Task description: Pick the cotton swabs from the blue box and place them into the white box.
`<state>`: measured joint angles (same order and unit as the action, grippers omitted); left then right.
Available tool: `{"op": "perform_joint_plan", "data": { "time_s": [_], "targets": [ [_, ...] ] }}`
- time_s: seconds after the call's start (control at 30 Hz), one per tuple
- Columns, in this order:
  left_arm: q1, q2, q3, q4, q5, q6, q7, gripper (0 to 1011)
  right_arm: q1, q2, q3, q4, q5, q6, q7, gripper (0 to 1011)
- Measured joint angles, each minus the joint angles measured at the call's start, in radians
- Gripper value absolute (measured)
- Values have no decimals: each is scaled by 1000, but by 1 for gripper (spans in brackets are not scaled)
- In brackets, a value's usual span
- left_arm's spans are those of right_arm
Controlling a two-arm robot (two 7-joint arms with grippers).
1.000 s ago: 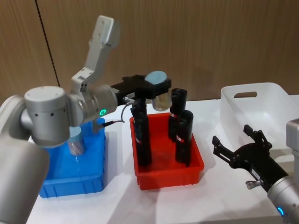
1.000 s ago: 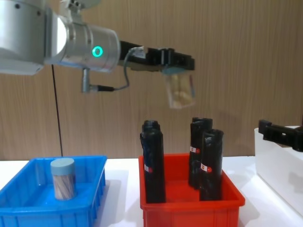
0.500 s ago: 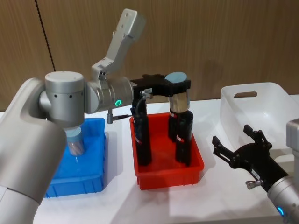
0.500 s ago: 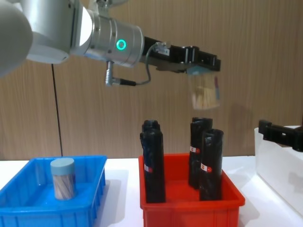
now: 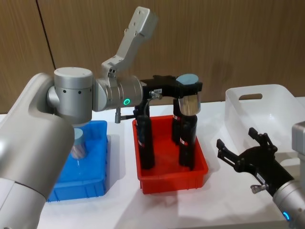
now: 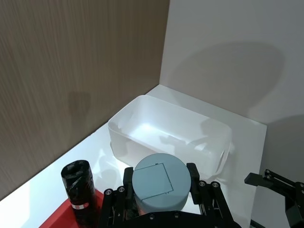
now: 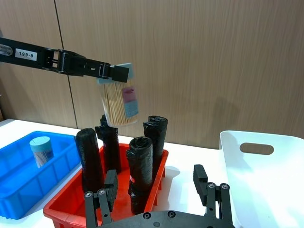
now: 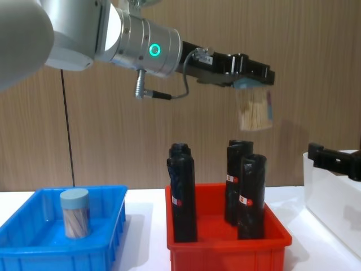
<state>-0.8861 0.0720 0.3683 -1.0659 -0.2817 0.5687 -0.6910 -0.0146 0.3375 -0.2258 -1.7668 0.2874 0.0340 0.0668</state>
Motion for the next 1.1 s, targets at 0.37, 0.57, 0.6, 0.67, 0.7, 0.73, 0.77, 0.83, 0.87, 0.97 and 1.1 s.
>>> {"op": "perform_joint_plan", "data": {
  "time_s": [0.37,0.57,0.6,0.67,0.7,0.73,0.77,0.83,0.87,0.97,1.1],
  "targets": [
    [-11,-5,4,15,5,1,-12,670,26,-5,0,3,-27,46,19,1002],
    [-14,-7,5,19,6,1,-16,670,64,-14,0,16,-56,100,44,1002],
    [-15,-7,5,19,6,1,-16,670,78,-18,-1,22,-64,115,52,1002],
    [-15,-7,6,21,6,1,-17,670,98,-23,-1,31,-76,139,67,1002],
    [-16,-7,6,21,6,1,-17,670,103,-24,-2,33,-79,146,71,1002],
    [-16,-7,6,21,7,1,-18,670,118,-28,-2,40,-86,159,81,1002],
    [-16,-7,6,22,7,1,-18,670,126,-30,-2,44,-90,167,87,1002],
    [-17,-8,6,22,7,1,-18,670,137,-33,-3,49,-96,178,96,1002],
    [-17,-8,6,22,7,1,-18,670,152,-38,-4,57,-103,191,106,1002],
    [-17,-8,7,23,7,1,-19,670,178,-48,-5,74,-112,209,121,1002],
    [-18,-8,7,24,7,1,-19,670,203,-57,-6,89,-120,226,135,1002]
  ]
}}
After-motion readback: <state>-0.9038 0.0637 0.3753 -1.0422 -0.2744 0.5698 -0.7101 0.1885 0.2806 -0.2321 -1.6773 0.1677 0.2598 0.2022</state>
